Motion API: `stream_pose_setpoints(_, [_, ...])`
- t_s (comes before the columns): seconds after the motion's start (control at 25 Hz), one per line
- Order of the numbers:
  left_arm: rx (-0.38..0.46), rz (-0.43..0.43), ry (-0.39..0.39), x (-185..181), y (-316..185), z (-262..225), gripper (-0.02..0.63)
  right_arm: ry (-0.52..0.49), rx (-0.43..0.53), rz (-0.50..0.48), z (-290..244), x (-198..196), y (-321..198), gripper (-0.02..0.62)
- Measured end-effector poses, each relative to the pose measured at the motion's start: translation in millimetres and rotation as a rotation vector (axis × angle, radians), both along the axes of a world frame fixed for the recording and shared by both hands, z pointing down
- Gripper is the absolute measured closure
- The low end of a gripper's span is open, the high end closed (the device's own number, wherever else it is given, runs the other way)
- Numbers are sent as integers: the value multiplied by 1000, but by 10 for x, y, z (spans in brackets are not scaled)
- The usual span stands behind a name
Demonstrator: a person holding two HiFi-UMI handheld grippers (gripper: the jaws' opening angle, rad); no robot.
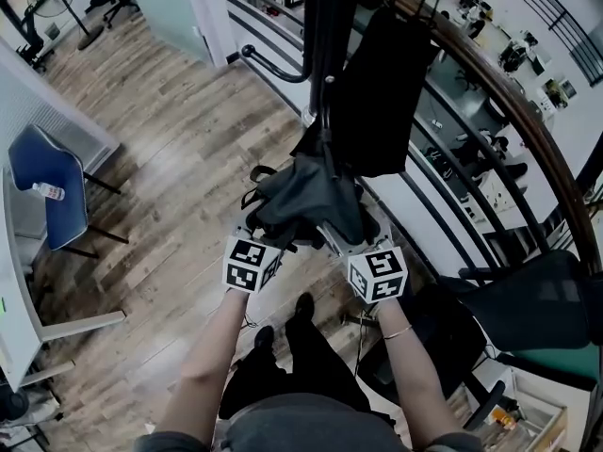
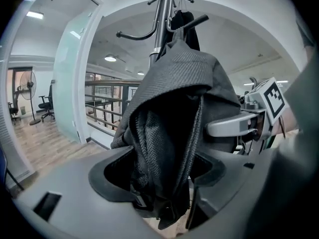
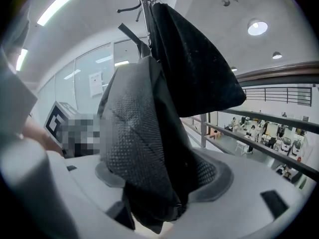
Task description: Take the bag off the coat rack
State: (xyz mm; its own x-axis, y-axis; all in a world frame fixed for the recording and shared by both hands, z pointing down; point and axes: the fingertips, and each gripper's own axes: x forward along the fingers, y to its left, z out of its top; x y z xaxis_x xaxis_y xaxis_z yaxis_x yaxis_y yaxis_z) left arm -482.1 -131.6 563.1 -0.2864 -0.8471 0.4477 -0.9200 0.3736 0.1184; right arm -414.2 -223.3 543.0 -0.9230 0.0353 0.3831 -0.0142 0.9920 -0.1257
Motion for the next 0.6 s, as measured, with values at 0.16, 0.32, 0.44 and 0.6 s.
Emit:
stream_pose_setpoints(0.16, [-5,-7,10,44,-41,19,318,-1,24,7,2,1,-21,311])
stream_pose_setpoints(0.32, [-7,-1,30,117,-65,30,392,-6,55,19,-1,7,7,348])
stream_pose_setpoints(0.44, [-2,10,38,187,-75,24,427,3,74,34,-6,23,27,381])
stream_pose_setpoints(0.6, [-12,41,42,305,-94,-7,478,9,111,38,-43,64,67,427])
